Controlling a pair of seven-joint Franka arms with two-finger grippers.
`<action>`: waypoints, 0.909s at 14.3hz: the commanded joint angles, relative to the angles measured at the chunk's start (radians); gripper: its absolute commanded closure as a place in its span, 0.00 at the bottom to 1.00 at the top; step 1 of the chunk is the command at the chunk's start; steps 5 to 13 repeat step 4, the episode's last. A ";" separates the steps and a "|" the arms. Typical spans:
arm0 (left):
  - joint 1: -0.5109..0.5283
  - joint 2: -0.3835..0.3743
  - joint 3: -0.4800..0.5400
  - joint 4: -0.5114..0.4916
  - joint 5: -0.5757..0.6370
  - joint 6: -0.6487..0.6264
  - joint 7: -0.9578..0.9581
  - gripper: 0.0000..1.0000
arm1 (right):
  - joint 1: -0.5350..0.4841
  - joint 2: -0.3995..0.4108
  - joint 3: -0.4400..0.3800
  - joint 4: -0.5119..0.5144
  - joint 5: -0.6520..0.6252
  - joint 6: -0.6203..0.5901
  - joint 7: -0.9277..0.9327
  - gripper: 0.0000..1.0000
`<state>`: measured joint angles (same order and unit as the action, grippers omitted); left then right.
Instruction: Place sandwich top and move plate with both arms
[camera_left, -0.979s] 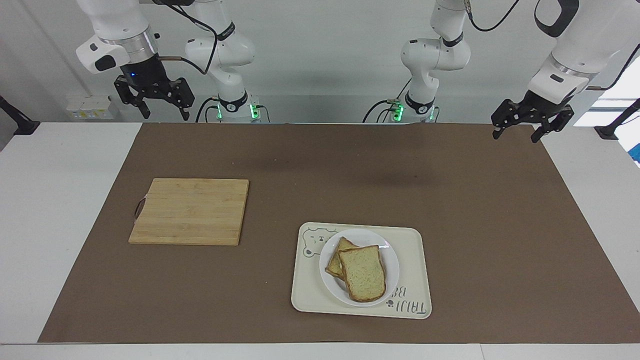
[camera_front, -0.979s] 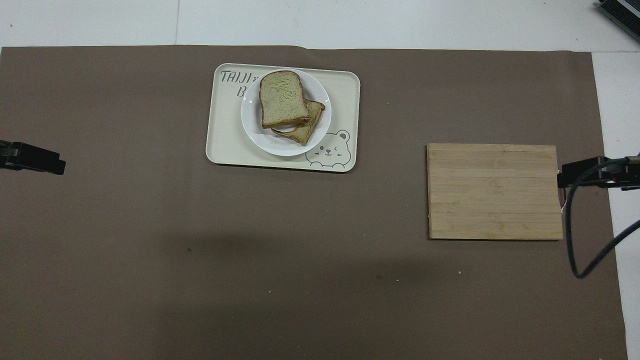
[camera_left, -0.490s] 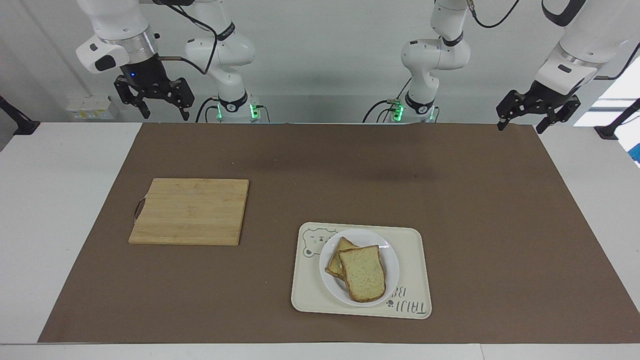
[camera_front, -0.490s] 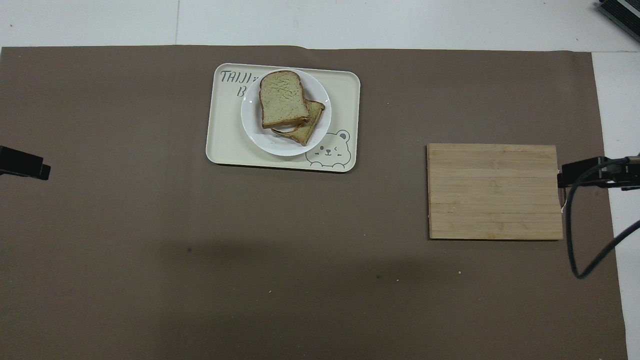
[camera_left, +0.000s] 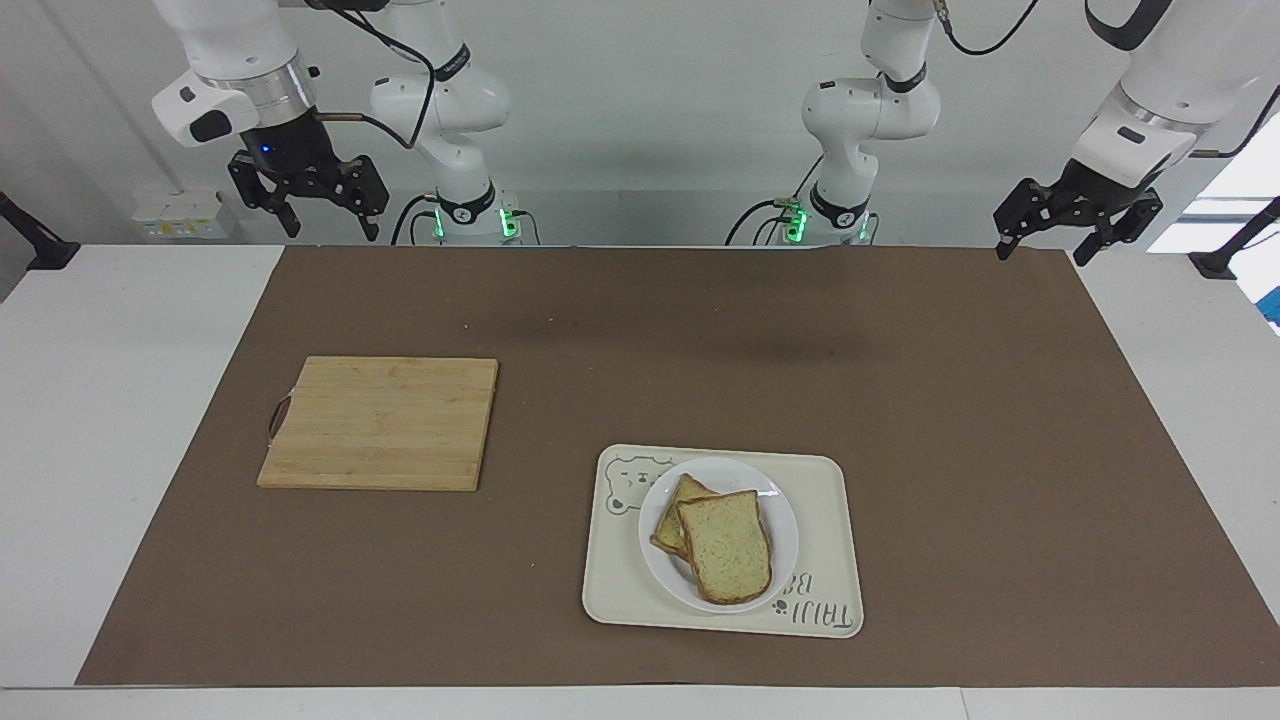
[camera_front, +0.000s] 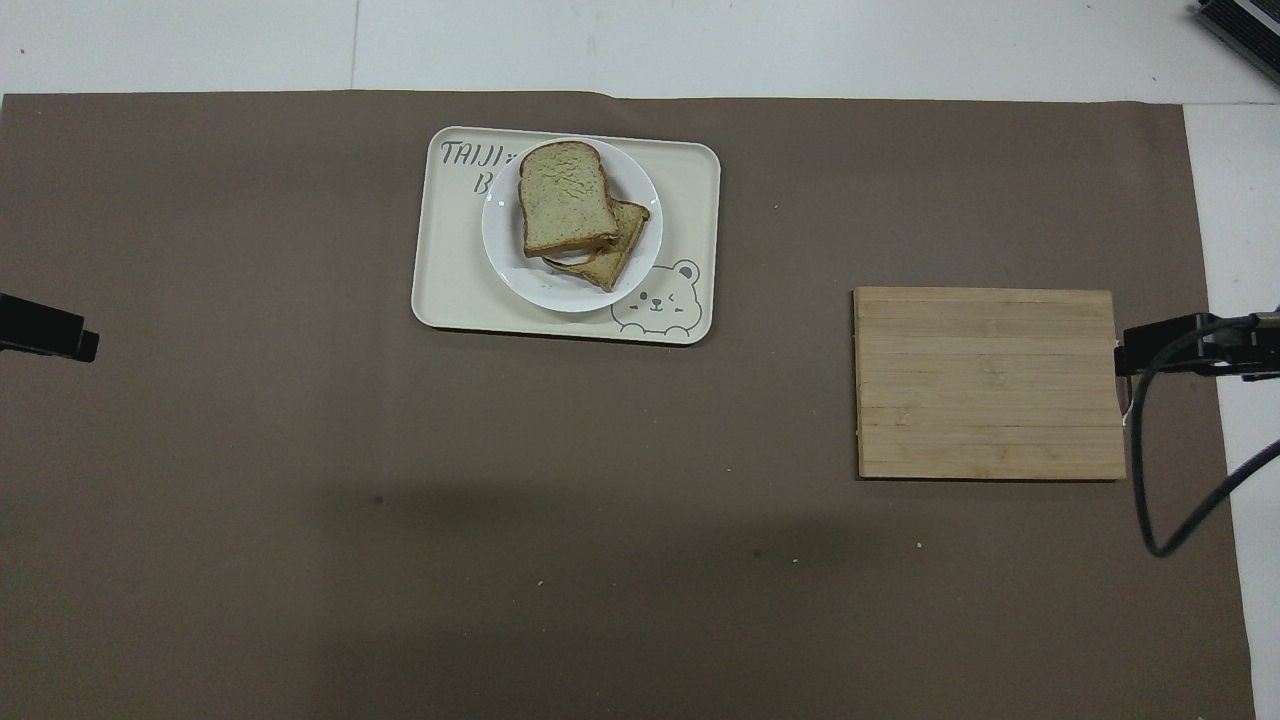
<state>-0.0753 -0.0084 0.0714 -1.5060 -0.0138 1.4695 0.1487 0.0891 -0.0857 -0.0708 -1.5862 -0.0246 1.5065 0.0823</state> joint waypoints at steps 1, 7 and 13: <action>0.015 -0.010 -0.004 0.004 0.014 -0.034 0.000 0.00 | -0.011 -0.006 0.005 -0.008 0.003 0.009 -0.019 0.00; 0.019 -0.010 -0.004 0.003 0.014 -0.035 -0.004 0.00 | -0.011 -0.006 0.005 -0.008 0.003 0.009 -0.019 0.00; 0.019 -0.010 -0.004 0.003 0.014 -0.035 -0.004 0.00 | -0.011 -0.006 0.005 -0.008 0.003 0.009 -0.019 0.00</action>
